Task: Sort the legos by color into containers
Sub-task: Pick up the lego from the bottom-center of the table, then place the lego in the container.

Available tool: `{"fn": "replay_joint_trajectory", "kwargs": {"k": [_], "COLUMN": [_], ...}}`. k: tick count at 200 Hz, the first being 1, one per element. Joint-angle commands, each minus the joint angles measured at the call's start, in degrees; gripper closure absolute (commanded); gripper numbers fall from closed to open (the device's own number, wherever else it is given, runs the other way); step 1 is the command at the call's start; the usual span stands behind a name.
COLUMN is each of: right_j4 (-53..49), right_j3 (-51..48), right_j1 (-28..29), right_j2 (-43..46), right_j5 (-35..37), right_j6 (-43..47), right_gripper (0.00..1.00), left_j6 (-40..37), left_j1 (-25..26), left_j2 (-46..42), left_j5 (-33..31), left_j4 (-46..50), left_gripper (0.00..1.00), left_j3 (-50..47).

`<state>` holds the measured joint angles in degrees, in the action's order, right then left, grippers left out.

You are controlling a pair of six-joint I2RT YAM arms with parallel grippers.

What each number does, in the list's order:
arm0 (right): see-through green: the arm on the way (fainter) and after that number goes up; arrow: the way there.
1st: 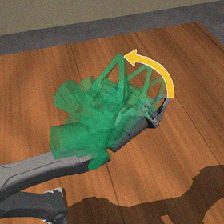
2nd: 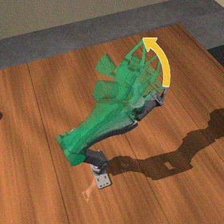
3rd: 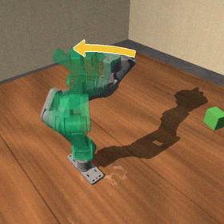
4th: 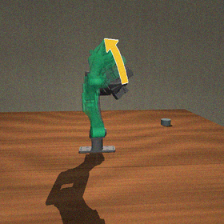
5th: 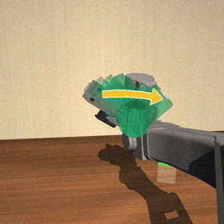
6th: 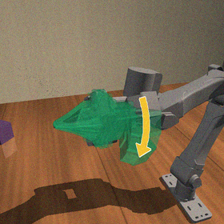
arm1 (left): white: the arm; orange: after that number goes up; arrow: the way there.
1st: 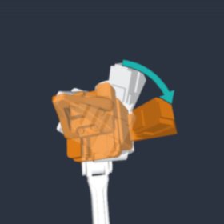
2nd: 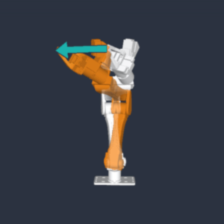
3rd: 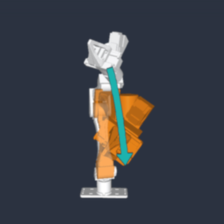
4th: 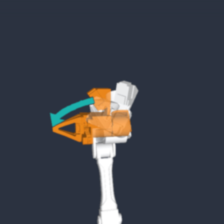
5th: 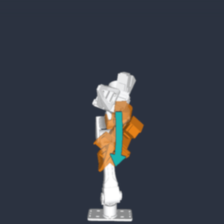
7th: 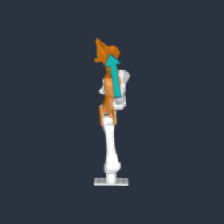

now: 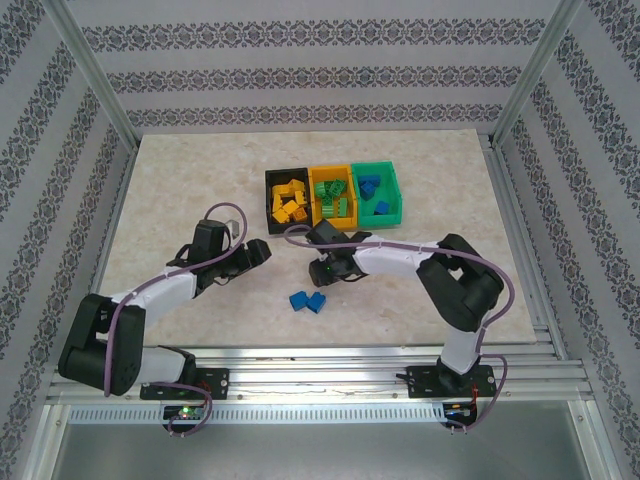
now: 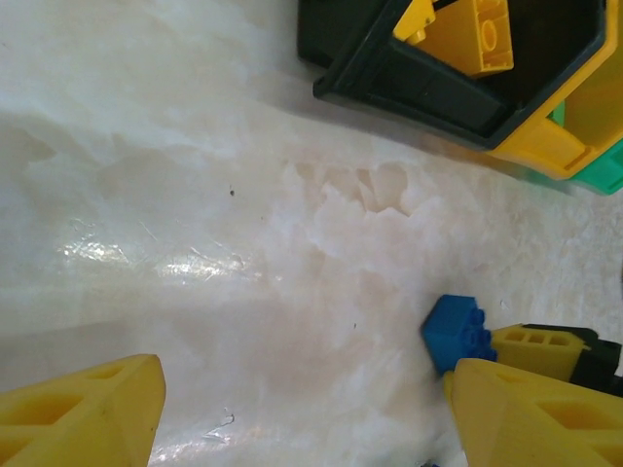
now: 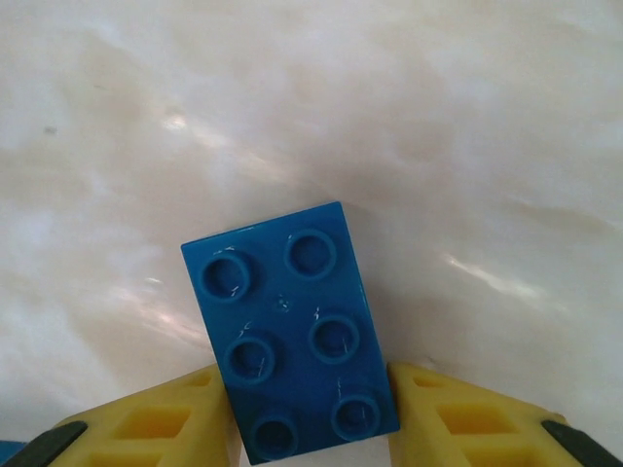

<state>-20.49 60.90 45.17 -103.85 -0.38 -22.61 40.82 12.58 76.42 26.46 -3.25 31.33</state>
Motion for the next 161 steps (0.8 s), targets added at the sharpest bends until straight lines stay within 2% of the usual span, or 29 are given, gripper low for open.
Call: {"fn": "replay_joint_trajectory", "kwargs": {"k": [1, 26, 46, 86, 104, 117, 138, 161], "right_j4": [0.92, 0.64, 1.25, 8.25, 10.63, 12.99, 17.02, 20.41], "right_j3": [-2.60, -4.11, -6.44, -11.33, -12.40, -13.22, -13.37, -12.13], "right_j1": [-1.75, -3.52, -4.88, -8.69, -10.55, -12.43, -16.92, -21.56], "right_j2": [3.42, 6.61, 10.85, 19.80, 22.62, 23.42, 21.98, 19.93], "right_j5": [1.55, 1.95, 3.06, 2.11, 1.96, 1.09, -3.49, -7.47], "right_j6": [-1.88, -2.17, -2.16, -3.24, -4.15, -4.56, -5.75, -7.72], "right_gripper": [0.61, 0.62, 0.61, 0.61, 0.61, 0.61, 0.61, 0.61], "left_j6": [-0.01, -0.32, -0.04, 2.00, 2.32, 1.88, -0.78, -1.83], "left_j1": [-1.02, -1.02, -1.04, -0.91, -0.88, -0.12, 1.60, 2.89], "left_j2": [0.07, -0.44, 0.74, 2.10, 4.80, 6.05, 5.88, 5.87], "left_j5": [2.07, 0.70, 2.76, 3.31, 6.03, 7.29, 5.32, 4.32], "left_j4": [-2.60, -3.17, -2.85, -6.92, -7.33, -5.94, -0.64, 0.56], "left_gripper": [0.23, 0.23, 0.23, 0.25, 0.26, 0.27, 0.27, 0.27], "left_j3": [1.38, 0.38, 1.45, 0.26, 1.96, 3.68, 5.70, 5.82]}}
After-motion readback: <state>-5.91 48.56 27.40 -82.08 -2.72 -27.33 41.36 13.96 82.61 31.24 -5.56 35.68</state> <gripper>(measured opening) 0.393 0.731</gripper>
